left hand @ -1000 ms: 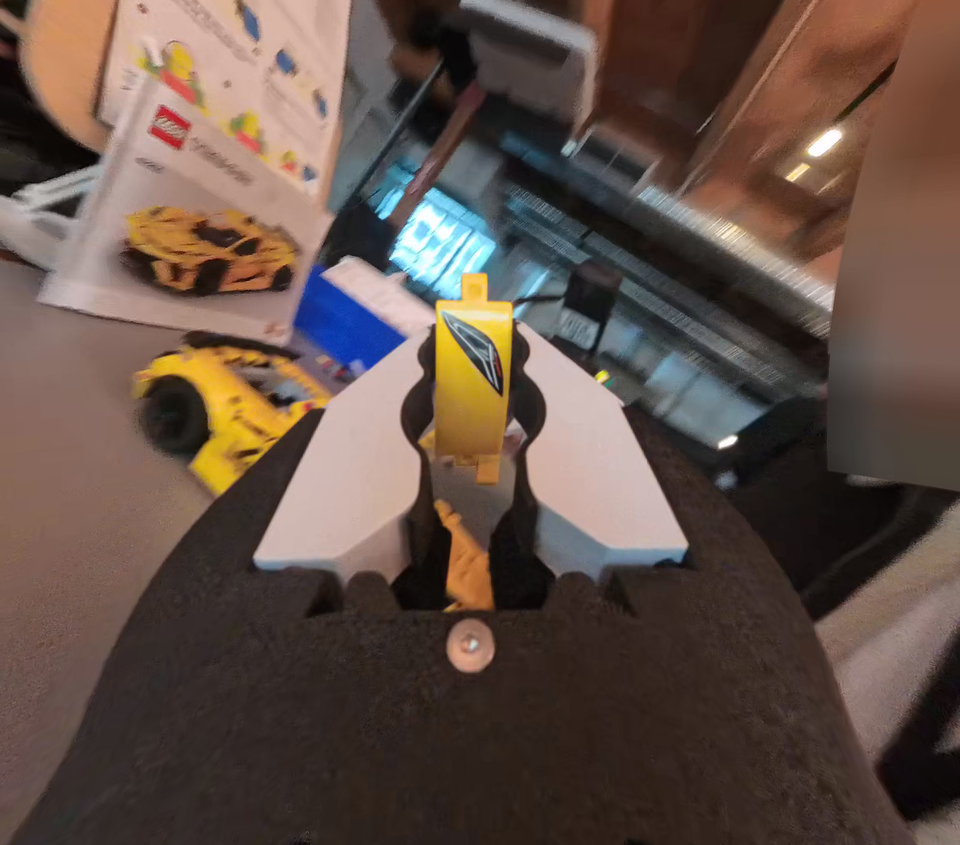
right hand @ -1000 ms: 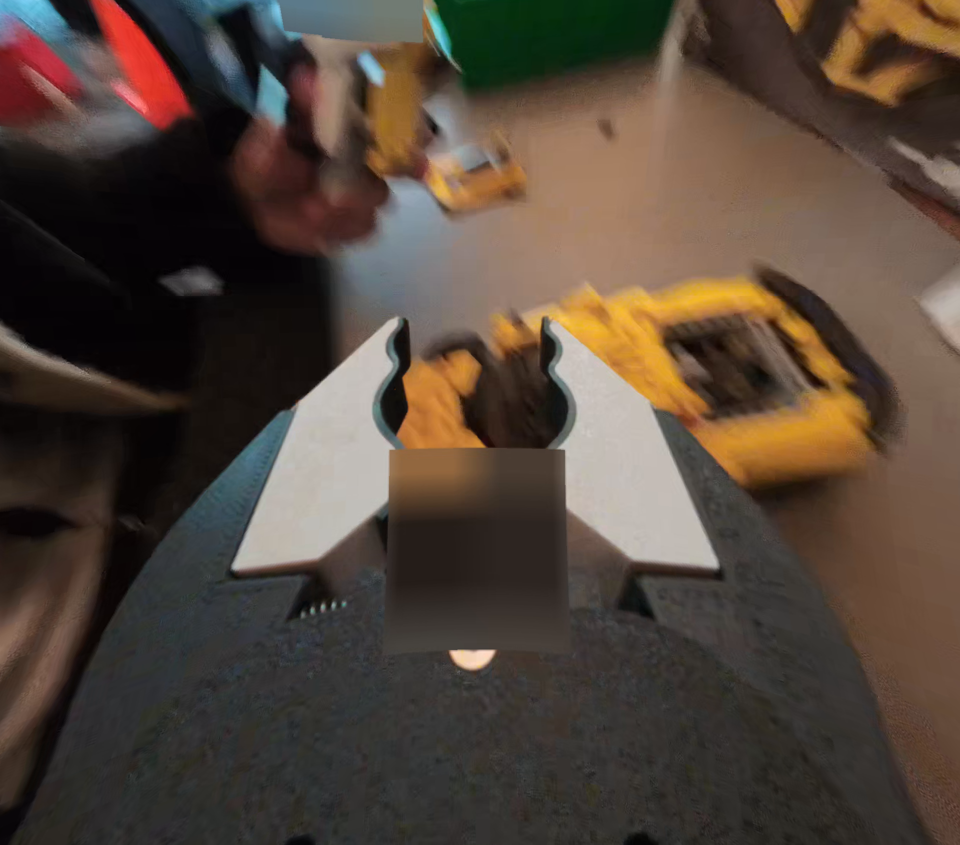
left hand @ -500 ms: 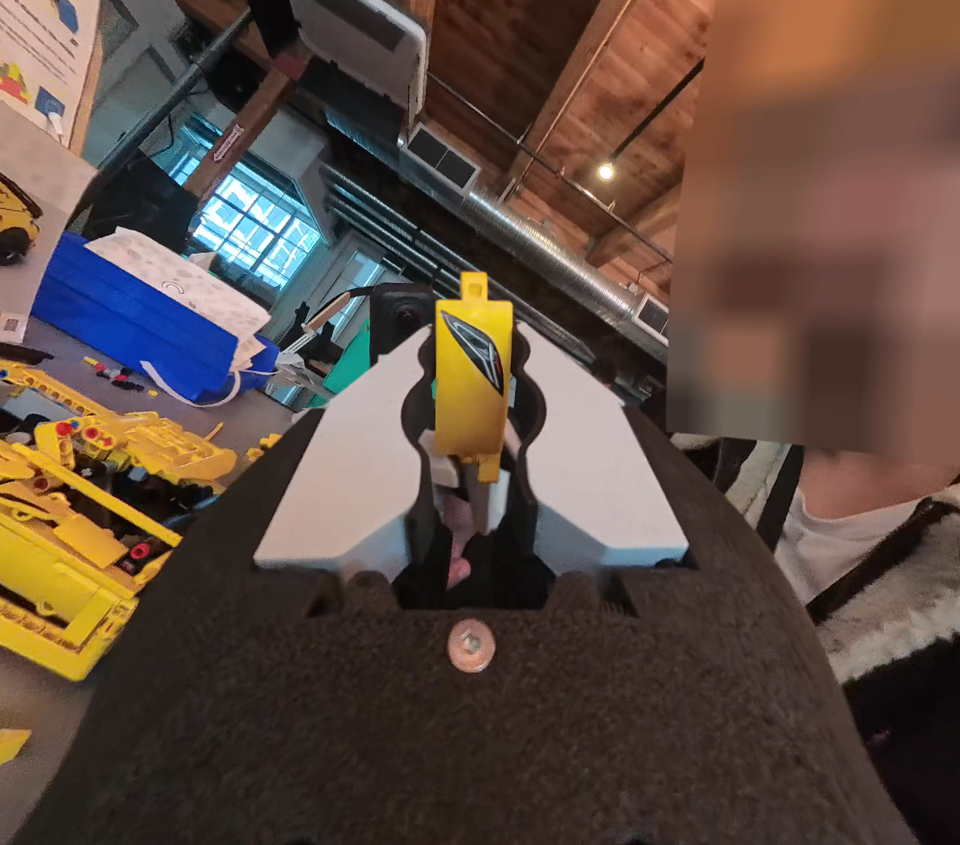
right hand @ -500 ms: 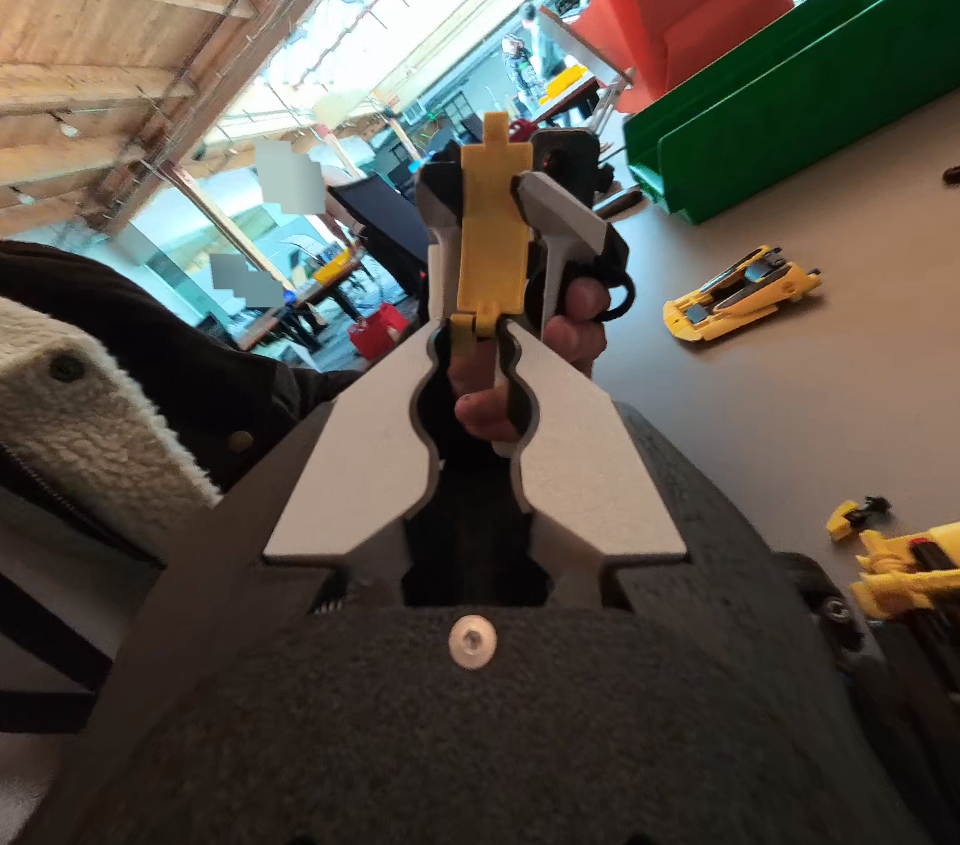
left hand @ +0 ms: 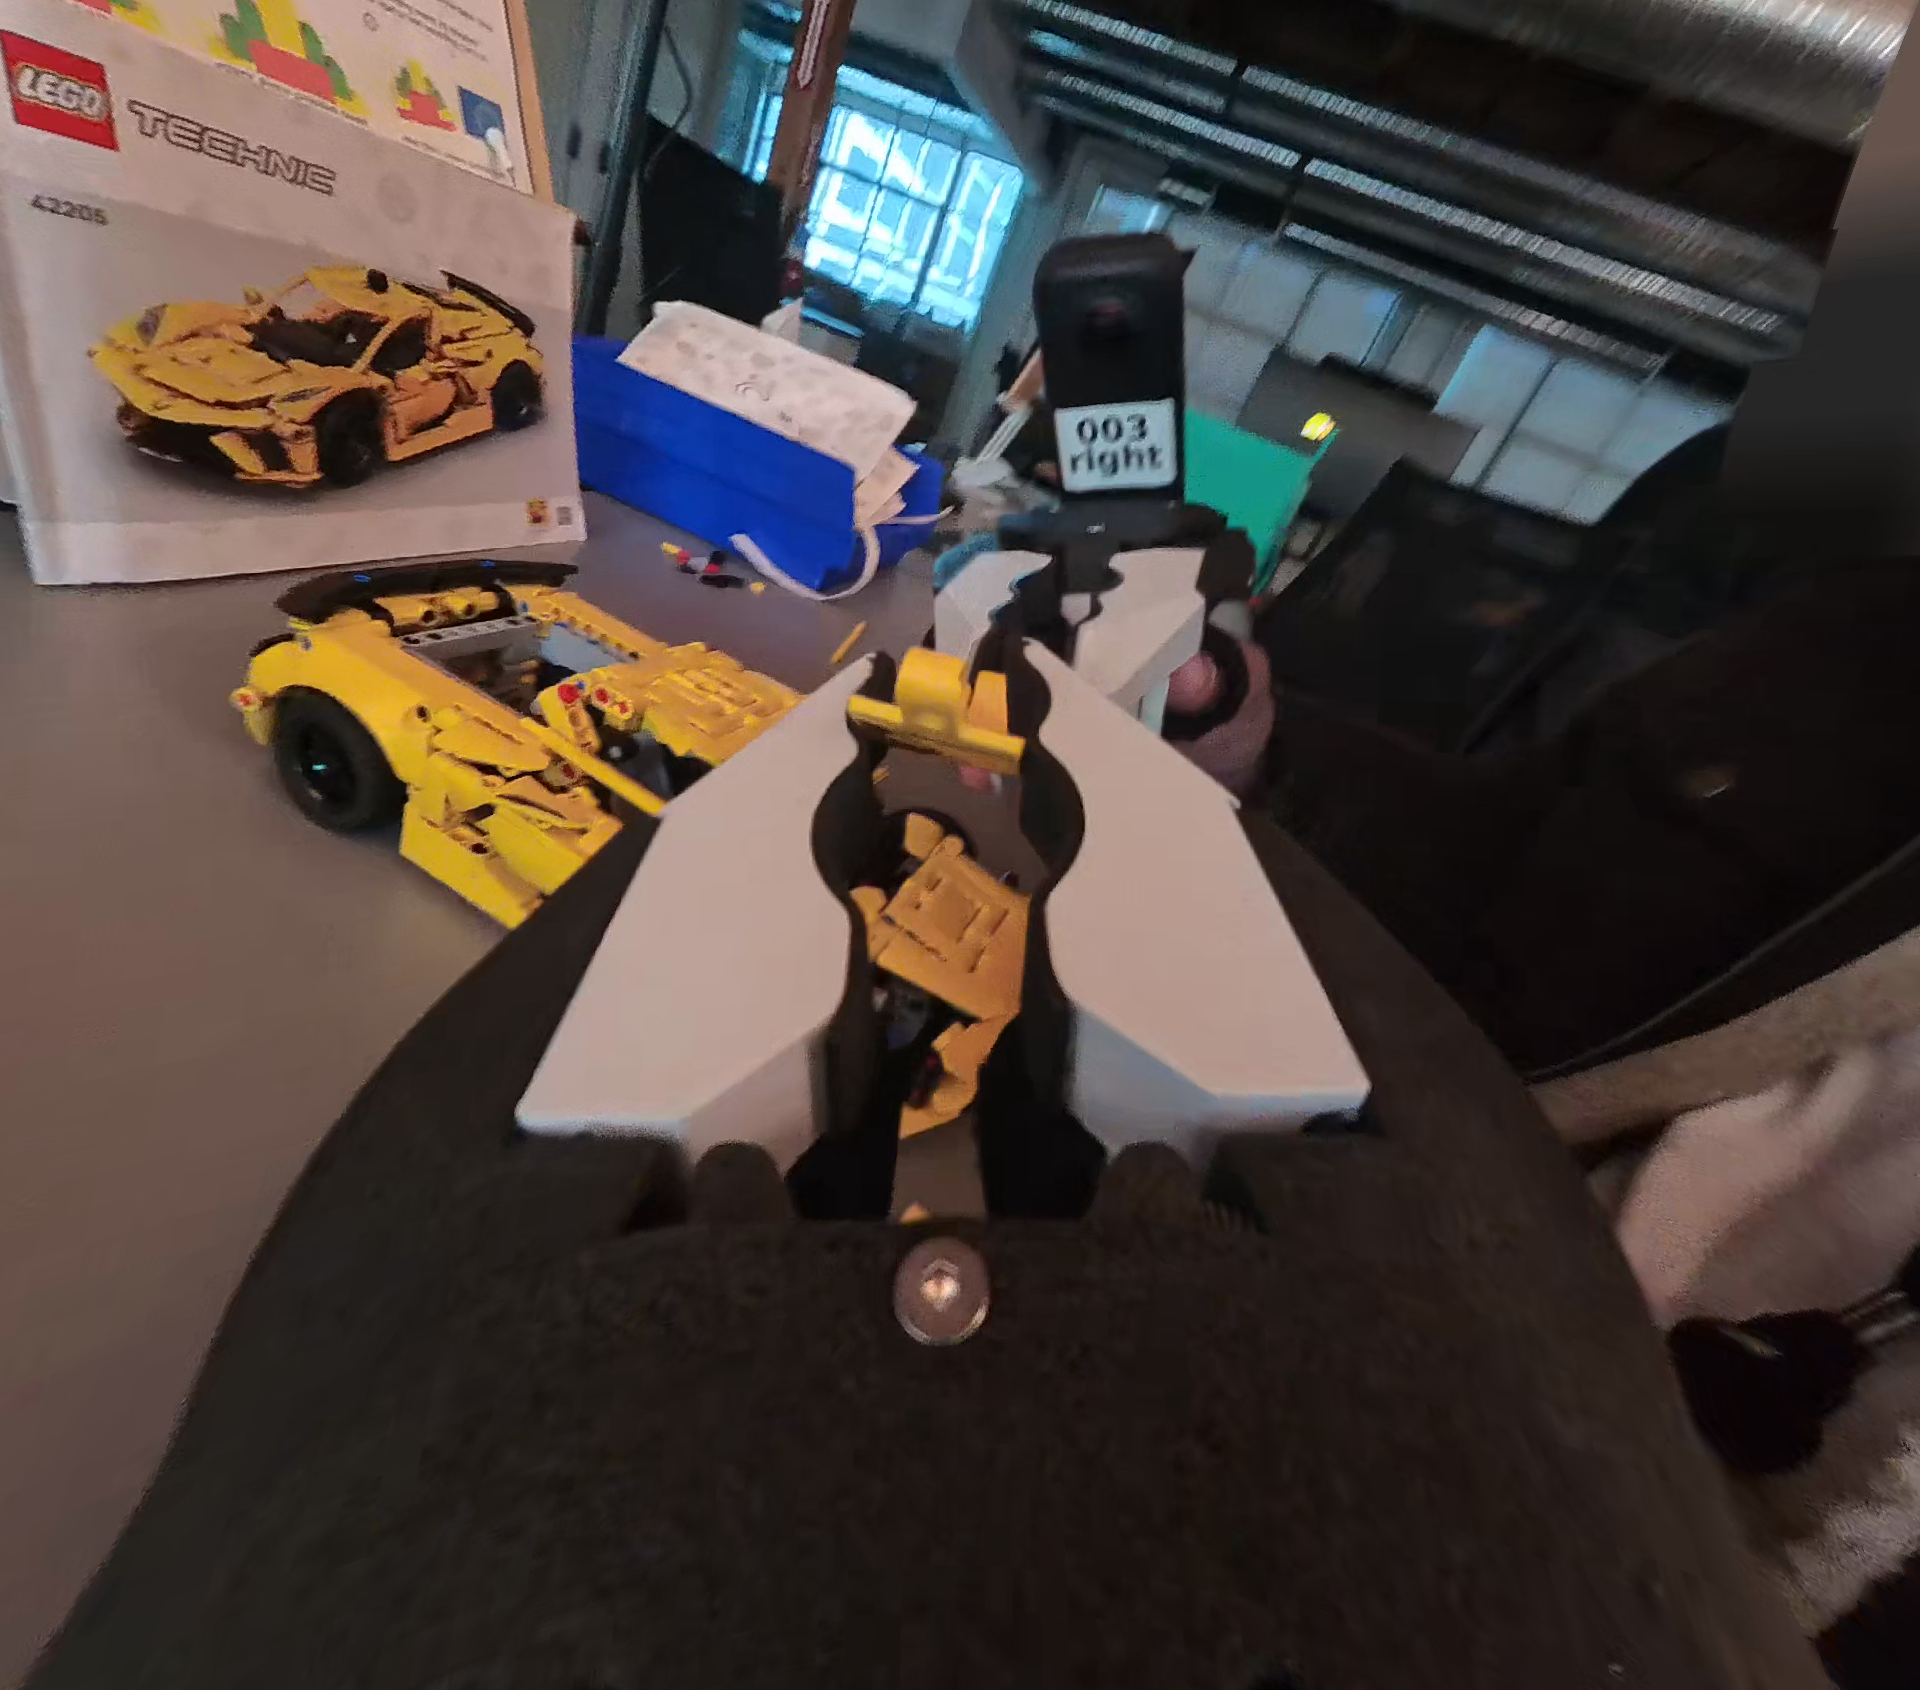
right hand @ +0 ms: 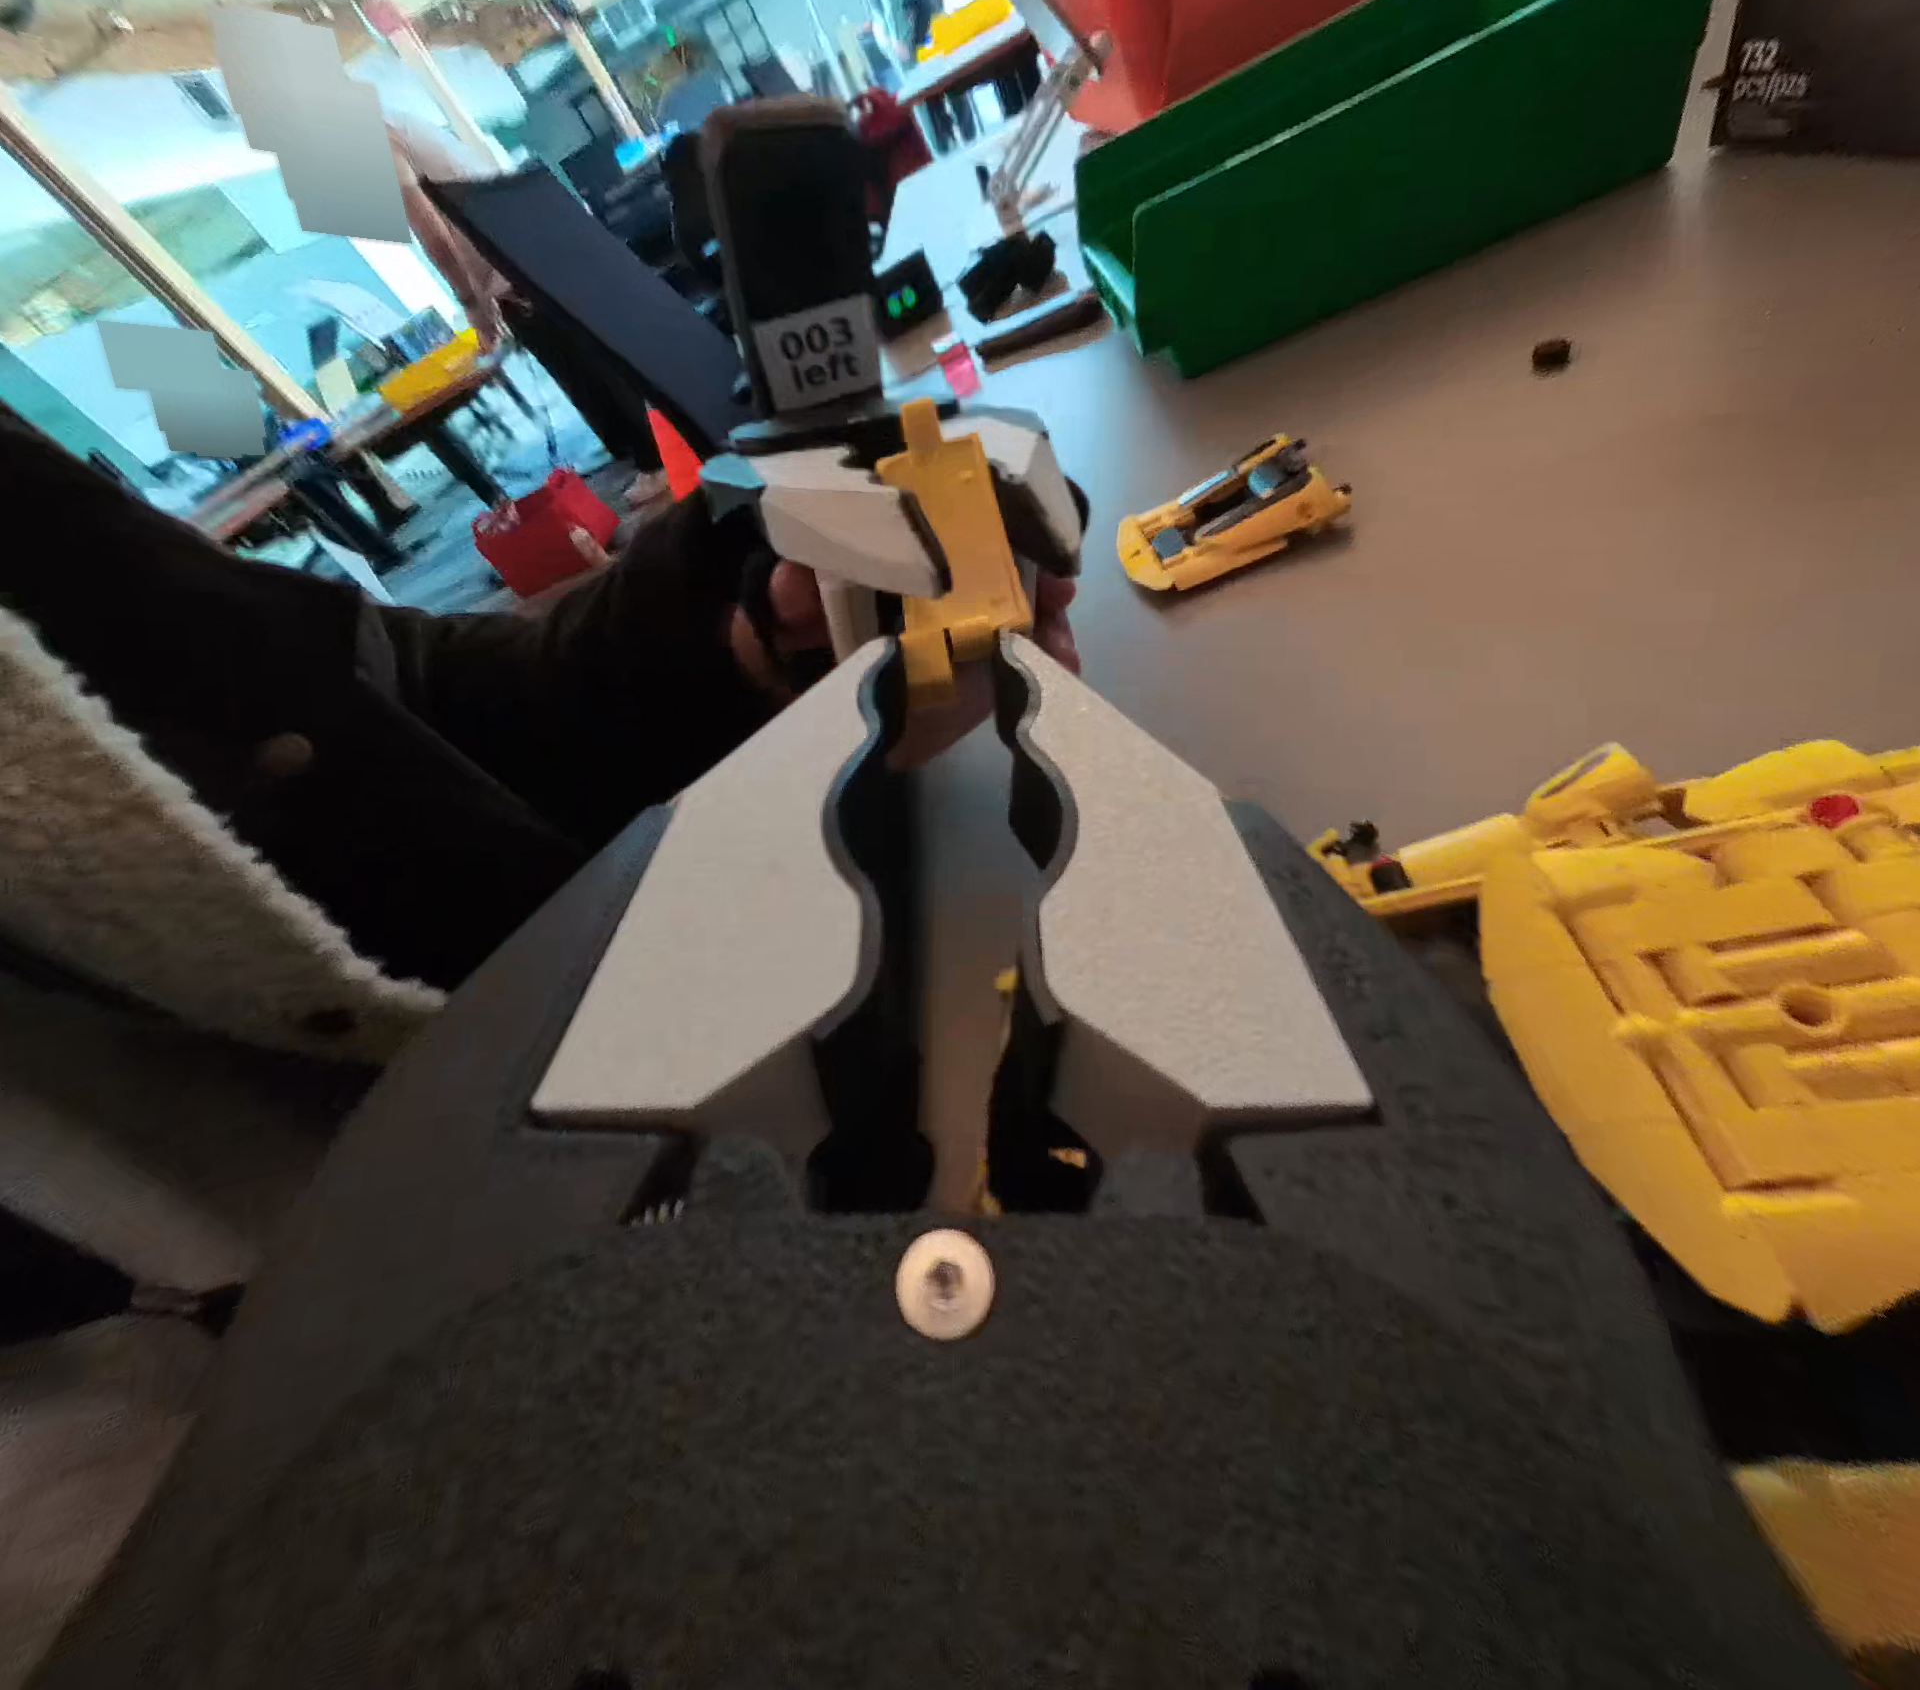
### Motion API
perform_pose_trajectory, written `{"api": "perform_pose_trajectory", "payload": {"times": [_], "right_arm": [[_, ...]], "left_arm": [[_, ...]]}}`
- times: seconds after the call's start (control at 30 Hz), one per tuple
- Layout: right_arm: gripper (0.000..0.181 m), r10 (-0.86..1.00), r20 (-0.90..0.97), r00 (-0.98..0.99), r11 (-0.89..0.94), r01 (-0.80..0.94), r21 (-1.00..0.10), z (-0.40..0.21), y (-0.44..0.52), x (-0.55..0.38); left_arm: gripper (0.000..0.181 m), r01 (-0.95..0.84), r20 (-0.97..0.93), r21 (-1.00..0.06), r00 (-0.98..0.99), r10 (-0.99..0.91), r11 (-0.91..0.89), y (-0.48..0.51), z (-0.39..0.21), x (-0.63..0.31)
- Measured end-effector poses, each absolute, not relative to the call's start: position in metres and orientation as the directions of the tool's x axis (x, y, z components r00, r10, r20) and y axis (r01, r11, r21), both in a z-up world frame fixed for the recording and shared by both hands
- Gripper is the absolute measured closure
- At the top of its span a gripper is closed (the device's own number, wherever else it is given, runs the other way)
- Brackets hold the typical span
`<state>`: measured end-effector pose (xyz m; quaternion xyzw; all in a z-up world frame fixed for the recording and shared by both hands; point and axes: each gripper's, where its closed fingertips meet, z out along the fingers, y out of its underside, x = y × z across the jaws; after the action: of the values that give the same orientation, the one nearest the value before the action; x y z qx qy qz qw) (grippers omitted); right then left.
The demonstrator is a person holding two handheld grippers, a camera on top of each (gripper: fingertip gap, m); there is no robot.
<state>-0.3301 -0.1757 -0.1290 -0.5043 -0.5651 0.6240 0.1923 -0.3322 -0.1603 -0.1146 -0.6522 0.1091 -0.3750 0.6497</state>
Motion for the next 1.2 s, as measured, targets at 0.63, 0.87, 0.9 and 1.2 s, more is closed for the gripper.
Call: {"api": "perform_pose_trajectory", "payload": {"times": [0.63, 0.87, 0.9, 1.2], "right_arm": [[0.165, 0.778, 0.354, -0.518, 0.581, 0.382, -0.719, -0.189, -0.169, -0.306], [0.171, 0.718, 0.535, -0.445, 0.696, 0.441, -0.567, -0.198, -0.158, -0.31], [0.171, 0.689, 0.572, -0.445, 0.725, 0.434, -0.536, -0.2, -0.157, -0.31], [0.174, 0.583, 0.667, -0.464, 0.805, 0.439, -0.398, -0.202, -0.157, -0.316]], "left_arm": [[0.154, -0.481, -0.333, -0.87, 0.734, -0.592, -0.106, -0.16, -0.2, -0.307], [0.155, -0.52, -0.341, -0.832, 0.754, -0.561, -0.193, -0.157, -0.208, -0.315], [0.155, -0.533, -0.353, -0.823, 0.751, -0.559, -0.196, -0.156, -0.209, -0.315], [0.154, -0.57, -0.394, -0.778, 0.769, -0.503, -0.263, -0.152, -0.214, -0.327]]}}
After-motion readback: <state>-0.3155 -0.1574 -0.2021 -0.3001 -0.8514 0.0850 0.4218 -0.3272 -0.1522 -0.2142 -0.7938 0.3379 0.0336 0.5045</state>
